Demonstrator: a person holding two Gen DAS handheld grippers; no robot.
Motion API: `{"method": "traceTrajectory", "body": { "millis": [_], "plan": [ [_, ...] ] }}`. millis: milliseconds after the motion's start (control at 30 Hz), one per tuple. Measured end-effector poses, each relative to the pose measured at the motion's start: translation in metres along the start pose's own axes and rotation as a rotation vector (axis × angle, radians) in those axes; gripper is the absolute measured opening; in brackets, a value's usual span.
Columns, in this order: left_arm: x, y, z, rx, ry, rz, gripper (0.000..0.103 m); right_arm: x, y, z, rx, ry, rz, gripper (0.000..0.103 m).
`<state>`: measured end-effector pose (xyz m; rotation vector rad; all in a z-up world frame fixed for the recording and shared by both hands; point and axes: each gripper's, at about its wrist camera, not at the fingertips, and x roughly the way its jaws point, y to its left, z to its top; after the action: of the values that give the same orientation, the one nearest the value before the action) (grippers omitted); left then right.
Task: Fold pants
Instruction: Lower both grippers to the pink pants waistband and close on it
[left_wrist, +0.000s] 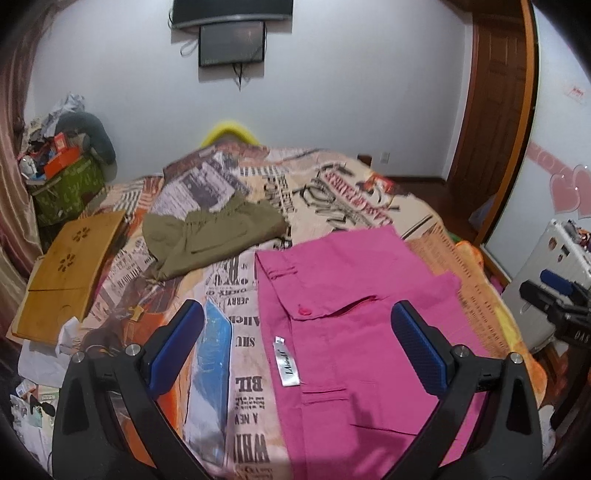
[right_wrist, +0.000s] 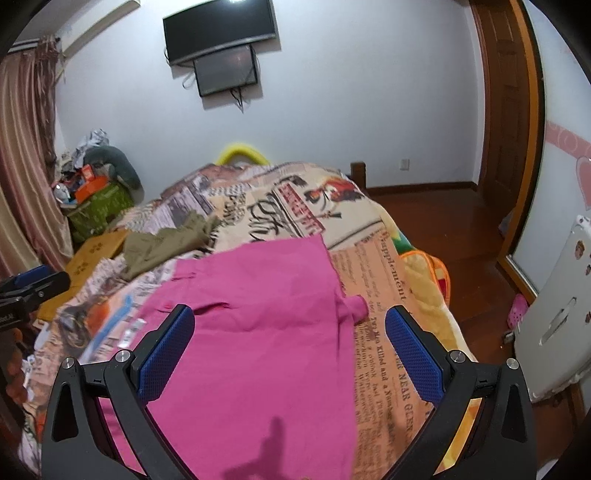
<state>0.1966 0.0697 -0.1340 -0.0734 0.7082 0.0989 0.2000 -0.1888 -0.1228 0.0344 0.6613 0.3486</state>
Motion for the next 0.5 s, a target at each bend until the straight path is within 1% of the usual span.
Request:
{"method": "traceTrajectory", "body": {
  "millis": [100,200,300,333,400,500],
  "plan": [
    [0.023,0.001,0.001,0.01,0.048,-0.005,0.102,0.015,-0.012,0.004,-0.011,0.036,-0.017,0.103],
    [0.049,0.002,0.002,0.016,0.099,-0.015,0.095,0.031,-0.025,0.011,0.009,0.048,-0.021,0.103],
    [0.067,0.001,0.0,0.035,0.133,-0.006,0.086,0.043,-0.037,0.015,0.033,0.066,-0.014,0.102],
    [0.073,0.0,-0.001,0.045,0.142,-0.001,0.085,0.049,-0.039,0.017,0.033,0.069,-0.01,0.1],
    [0.083,-0.001,-0.003,0.057,0.161,-0.002,0.082,0.059,-0.04,0.016,0.018,0.087,-0.011,0.09],
    [0.098,0.001,-0.008,0.057,0.201,-0.024,0.077,0.074,-0.041,0.01,-0.002,0.132,-0.005,0.087]
  ]
}}
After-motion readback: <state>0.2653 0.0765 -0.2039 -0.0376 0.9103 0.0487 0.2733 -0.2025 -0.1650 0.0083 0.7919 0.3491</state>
